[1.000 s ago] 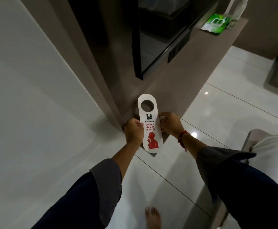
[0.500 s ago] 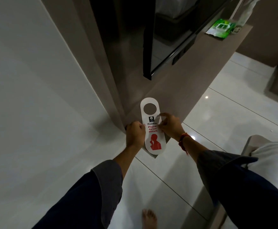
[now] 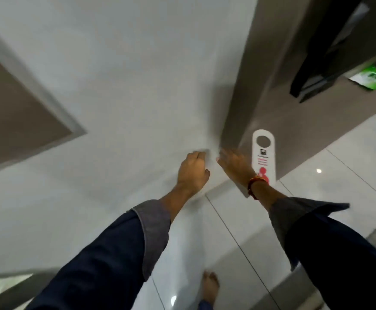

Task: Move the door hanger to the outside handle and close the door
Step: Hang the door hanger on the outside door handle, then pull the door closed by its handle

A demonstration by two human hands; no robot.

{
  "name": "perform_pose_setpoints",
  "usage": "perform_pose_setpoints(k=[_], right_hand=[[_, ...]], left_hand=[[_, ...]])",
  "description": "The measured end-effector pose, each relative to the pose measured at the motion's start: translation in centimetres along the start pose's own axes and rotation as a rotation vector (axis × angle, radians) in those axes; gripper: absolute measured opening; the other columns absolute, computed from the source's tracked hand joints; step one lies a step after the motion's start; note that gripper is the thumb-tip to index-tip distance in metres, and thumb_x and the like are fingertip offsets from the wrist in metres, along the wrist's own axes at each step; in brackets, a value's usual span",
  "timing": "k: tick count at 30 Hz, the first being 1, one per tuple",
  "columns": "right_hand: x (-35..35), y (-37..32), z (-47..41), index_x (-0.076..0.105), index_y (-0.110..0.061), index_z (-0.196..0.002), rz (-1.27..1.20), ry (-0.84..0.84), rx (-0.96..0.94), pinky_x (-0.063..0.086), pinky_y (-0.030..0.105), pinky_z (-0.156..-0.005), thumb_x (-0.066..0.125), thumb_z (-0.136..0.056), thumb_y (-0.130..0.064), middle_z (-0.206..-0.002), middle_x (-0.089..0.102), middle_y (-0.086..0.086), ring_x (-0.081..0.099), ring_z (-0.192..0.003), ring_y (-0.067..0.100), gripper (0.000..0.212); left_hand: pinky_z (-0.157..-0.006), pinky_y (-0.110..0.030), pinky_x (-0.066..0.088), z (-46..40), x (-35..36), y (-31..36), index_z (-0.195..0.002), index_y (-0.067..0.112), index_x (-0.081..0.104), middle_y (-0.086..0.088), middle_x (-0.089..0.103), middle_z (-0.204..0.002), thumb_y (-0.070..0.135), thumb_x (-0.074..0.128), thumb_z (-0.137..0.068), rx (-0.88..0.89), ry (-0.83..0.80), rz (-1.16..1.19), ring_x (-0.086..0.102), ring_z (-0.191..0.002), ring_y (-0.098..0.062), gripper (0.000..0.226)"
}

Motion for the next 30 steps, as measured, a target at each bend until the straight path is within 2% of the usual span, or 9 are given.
perform_pose_setpoints(k=[3,5,10,15,18,22,24,27,30], right_hand=[[2.8,-9.2,2.3,0.03,-0.014,-0.165,0.135,0.025,-0.18,0.035,0.048,-0.124,0.042,-0.111,-0.043,-0.171,0.028,0.014,0.031,-0.156,0.036,0.063],[4.6,-15.5,4.0,0.028,-0.011,-0.165,0.198,0.056,-0.3,0.041,0.046,-0.121,0.044,-0.111,-0.043,-0.171,0.025,0.018,0.032,-0.155,0.038,0.065],[9.8,-30.5,11.1,0.038,-0.007,-0.161,0.28,0.162,-0.485,0.039,0.046,-0.123,0.048,-0.109,-0.042,-0.164,0.038,0.024,0.043,-0.149,0.039,0.064],[16.2,-42.7,20.2,0.033,-0.009,-0.163,0.322,0.171,-0.672,0.036,0.048,-0.126,0.041,-0.109,-0.045,-0.167,0.035,0.02,0.038,-0.153,0.038,0.066],[19.6,-49.3,25.4,0.034,-0.008,-0.163,0.361,0.168,-0.856,0.038,0.049,-0.124,0.04,-0.109,-0.045,-0.166,0.037,0.021,0.039,-0.152,0.039,0.066],[22.8,-59.0,34.8,0.04,-0.006,-0.161,0.291,0.188,-1.16,0.043,0.051,-0.119,0.045,-0.108,-0.039,-0.163,0.043,0.023,0.046,-0.147,0.043,0.062],[23.4,-62.2,38.8,0.032,-0.009,-0.165,0.238,0.212,-1.269,0.039,0.049,-0.123,0.041,-0.11,-0.036,-0.17,0.034,0.019,0.038,-0.154,0.042,0.062],[24.1,-66.4,45.5,0.015,-0.01,-0.169,0.131,0.207,-1.449,0.023,0.049,-0.132,0.031,-0.111,-0.031,-0.178,0.01,0.012,0.012,-0.165,0.036,0.064],[23.5,-69.1,50.6,0.01,-0.003,-0.168,-0.092,0.195,-1.534,0.015,0.049,-0.134,0.037,-0.108,-0.031,-0.178,0.003,0.016,0.006,-0.166,0.033,0.072]], left_hand=[[-0.111,-0.041,0.043,6.0,-6.1,-6.2,-0.149,0.008,0.039,-0.014,0.051,-0.147,0.024,0.067,-0.091,-0.072,0.1,-0.039,0.05,-0.131,-0.032,0.066],[-0.11,-0.041,0.043,10.4,-10.3,-10.0,-0.147,0.008,0.042,-0.013,0.054,-0.145,0.026,0.068,-0.09,-0.127,0.172,-0.07,0.052,-0.129,-0.031,0.065],[-0.111,-0.039,0.04,23.0,-19.0,-18.4,-0.141,0.007,0.048,-0.014,0.056,-0.142,0.011,0.069,-0.082,-0.262,0.277,-0.159,0.053,-0.128,-0.033,0.063],[-0.122,-0.044,0.028,37.1,-25.0,-25.8,-0.152,0.005,0.033,-0.014,0.042,-0.156,0.02,0.067,-0.087,-0.465,0.346,-0.319,0.039,-0.143,-0.03,0.075],[-0.125,-0.047,0.023,45.6,-28.1,-28.6,-0.154,0.006,0.028,-0.014,0.037,-0.159,0.021,0.066,-0.088,-0.612,0.428,-0.37,0.034,-0.147,-0.029,0.078],[-0.124,-0.048,0.027,57.9,-31.9,-31.1,-0.154,0.002,0.027,-0.017,0.037,-0.158,0.013,0.063,-0.086,-0.783,0.557,-0.386,0.034,-0.146,-0.031,0.078],[-0.116,-0.042,0.039,62.1,-33.0,-31.4,-0.154,0.003,0.027,-0.016,0.036,-0.157,0.004,0.06,-0.082,-0.824,0.598,-0.307,0.038,-0.143,-0.031,0.078],[-0.089,-0.04,0.057,67.1,-33.2,-30.4,-0.153,0.01,0.023,-0.013,0.042,-0.149,0.0,0.058,-0.082,-0.753,0.588,-0.235,0.053,-0.124,-0.03,0.08],[-0.076,-0.045,0.06,71.5,-32.7,-29.4,-0.143,0.01,0.035,-0.012,0.053,-0.128,0.008,0.06,-0.087,-0.725,0.555,-0.314,0.058,-0.101,-0.026,0.062]])
Point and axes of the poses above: each hand's wrist, its own z-axis away from the middle knuckle, its own x-axis out of the palm, y = z × x, the point moved 5 cm from there along -z, towards the middle knuckle
